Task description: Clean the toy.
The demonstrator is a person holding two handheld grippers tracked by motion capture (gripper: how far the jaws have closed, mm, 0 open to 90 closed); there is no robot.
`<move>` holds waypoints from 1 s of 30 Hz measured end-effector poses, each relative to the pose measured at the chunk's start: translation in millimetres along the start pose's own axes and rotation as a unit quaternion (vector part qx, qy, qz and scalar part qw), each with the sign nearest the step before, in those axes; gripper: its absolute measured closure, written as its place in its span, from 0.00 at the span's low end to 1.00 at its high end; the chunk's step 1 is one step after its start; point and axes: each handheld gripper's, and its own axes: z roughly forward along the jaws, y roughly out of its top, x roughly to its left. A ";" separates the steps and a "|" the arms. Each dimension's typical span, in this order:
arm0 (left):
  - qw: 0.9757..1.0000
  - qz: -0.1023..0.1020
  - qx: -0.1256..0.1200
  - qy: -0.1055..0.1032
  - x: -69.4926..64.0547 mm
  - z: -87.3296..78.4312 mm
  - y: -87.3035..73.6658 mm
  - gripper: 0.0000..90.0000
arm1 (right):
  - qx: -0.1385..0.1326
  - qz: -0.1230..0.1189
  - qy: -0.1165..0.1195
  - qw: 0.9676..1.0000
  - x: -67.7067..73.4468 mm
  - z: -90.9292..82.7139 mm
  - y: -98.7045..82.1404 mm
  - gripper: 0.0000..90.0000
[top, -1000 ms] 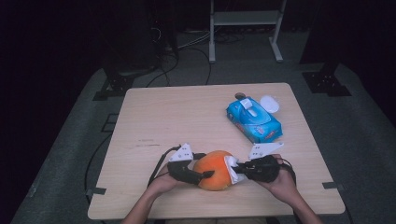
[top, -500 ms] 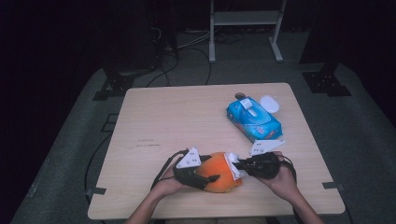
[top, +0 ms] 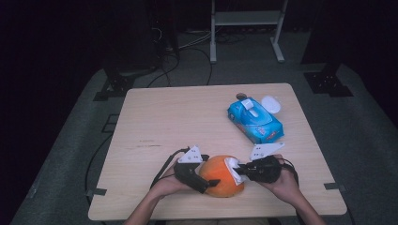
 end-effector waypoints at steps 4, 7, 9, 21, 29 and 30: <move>1.000 -0.014 0.007 -0.004 0.1 6.0 -3.7 0.11 | 0.002 -0.002 -0.002 1.000 0.8 0.6 1.0 0.94; 1.000 0.019 -0.002 0.012 -3.5 0.4 0.6 0.35 | -0.004 -0.001 -0.010 1.000 0.8 -1.6 2.3 0.94; 0.996 0.073 -0.023 0.042 -9.2 -3.6 5.6 0.41 | -0.013 -0.001 -0.016 1.000 1.3 -6.0 4.8 0.94; 0.997 0.044 -0.030 0.047 0.7 -4.0 4.1 0.10 | -0.019 0.008 -0.013 1.000 -1.4 4.0 4.0 0.94; 0.995 0.085 -0.013 0.049 -2.2 -3.3 1.2 0.30 | -0.019 -0.005 -0.020 1.000 5.9 4.6 8.4 0.94; 0.995 0.090 -0.012 0.050 -3.7 -3.3 1.5 0.30 | -0.023 -0.011 -0.018 1.000 9.1 4.0 11.3 0.94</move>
